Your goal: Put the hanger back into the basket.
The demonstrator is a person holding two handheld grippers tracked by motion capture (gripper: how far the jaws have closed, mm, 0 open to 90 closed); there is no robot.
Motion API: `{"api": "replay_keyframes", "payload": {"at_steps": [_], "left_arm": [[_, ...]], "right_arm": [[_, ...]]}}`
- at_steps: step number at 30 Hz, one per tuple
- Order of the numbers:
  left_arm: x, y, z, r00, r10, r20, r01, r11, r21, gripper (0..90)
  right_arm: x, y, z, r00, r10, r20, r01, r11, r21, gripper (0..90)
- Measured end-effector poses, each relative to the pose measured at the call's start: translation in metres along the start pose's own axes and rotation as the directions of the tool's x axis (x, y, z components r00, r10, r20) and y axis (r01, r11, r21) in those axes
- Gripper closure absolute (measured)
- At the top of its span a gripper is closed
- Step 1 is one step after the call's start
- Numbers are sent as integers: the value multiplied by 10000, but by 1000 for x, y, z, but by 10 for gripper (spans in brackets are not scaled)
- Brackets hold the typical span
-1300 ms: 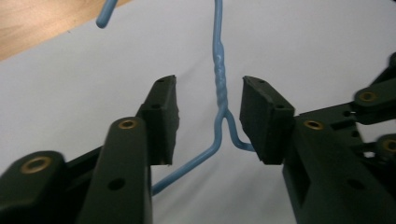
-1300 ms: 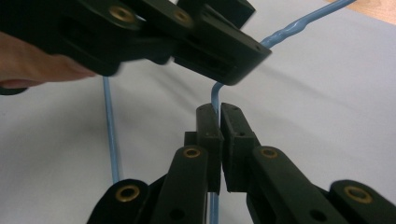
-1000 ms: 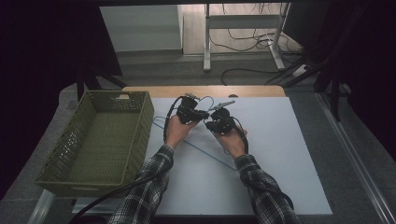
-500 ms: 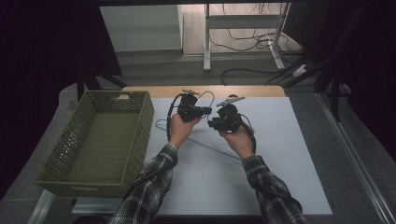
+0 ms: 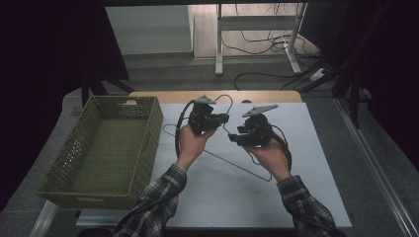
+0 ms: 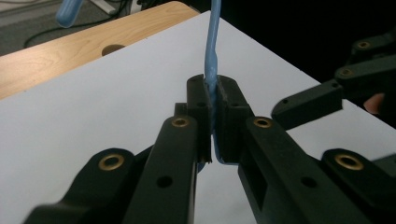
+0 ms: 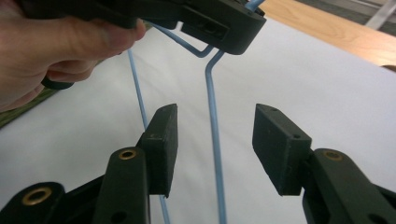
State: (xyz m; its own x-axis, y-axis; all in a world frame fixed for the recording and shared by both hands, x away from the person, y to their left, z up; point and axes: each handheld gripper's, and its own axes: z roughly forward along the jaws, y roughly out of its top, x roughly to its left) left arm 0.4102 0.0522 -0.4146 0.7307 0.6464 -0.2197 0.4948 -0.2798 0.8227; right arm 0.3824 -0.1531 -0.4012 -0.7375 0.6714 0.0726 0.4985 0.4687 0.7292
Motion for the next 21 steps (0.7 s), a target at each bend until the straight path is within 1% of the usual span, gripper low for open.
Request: {"api": "replay_keyframes", "payload": {"at_steps": [1, 2, 4, 6, 8, 10, 13, 14, 15, 17, 18, 20, 21], "left_arm": [[-6, -4, -5, 10000, 19, 36, -19, 10000, -90, 865], [-9, -6, -7, 9999, -74, 80, 76, 9998, -164, 865], [-17, -13, -14, 9998, -131, 122, 134, 9996, -243, 865], [-24, -19, -20, 9999, -48, 166, 52, 9997, -254, 865], [-30, -23, -25, 9999, 132, 71, -130, 9996, -246, 865], [-35, -28, -29, 9997, 117, 202, -113, 9998, -182, 865], [-39, -34, -31, 9996, 214, 198, -213, 9997, -88, 864], [-39, -35, -31, 9993, 298, 232, -298, 9996, 1, 863], [-38, -36, -32, 9989, 338, 338, -340, 9994, 29, 861], [-34, -38, -35, 9968, 361, 718, -364, 9993, 17, 847], [-33, -39, -36, 9961, 430, 767, -433, 9991, 27, 813], [-29, -40, -40, 9944, 632, 844, -657, 9975, 275, 678], [-27, -41, -44, 9920, 792, 983, -830, 9959, 347, 616]], "right_arm": [[3, -2, -2, 9999, 16, -116, -16, 10000, -5, 513], [6, -3, -3, 9995, 21, -322, -18, 10000, 88, 521], [12, -6, -3, 9985, -21, -556, 31, 9999, 169, 539], [19, -10, -1, 9964, 4, -842, 25, 9994, 349, 566], [24, -13, 2, 9948, -17, -1014, 60, 9991, 422, 611], [29, -14, 5, 9927, 31, -1207, 34, 9985, 542, 650], [33, -16, 10, 9911, 42, -1327, 60, 9971, 757, 824], [34, -17, 11, 9870, 105, -1601, 29, 9965, 832, 859], [36, -18, 13, 9870, 88, -1604, 63, 9956, 932, 866], [39, -19, 13, 9879, -25, -1554, 177, 9952, 964, 869], [39, -20, 13, 9862, -4, -1658, 166, 9952, 968, 870], [38, -20, 11, 9865, -82, -1638, 255, 9942, 1041, 871], [38, -21, 10, 9868, -138, -1613, 301, 9946, 995, 871]]}}
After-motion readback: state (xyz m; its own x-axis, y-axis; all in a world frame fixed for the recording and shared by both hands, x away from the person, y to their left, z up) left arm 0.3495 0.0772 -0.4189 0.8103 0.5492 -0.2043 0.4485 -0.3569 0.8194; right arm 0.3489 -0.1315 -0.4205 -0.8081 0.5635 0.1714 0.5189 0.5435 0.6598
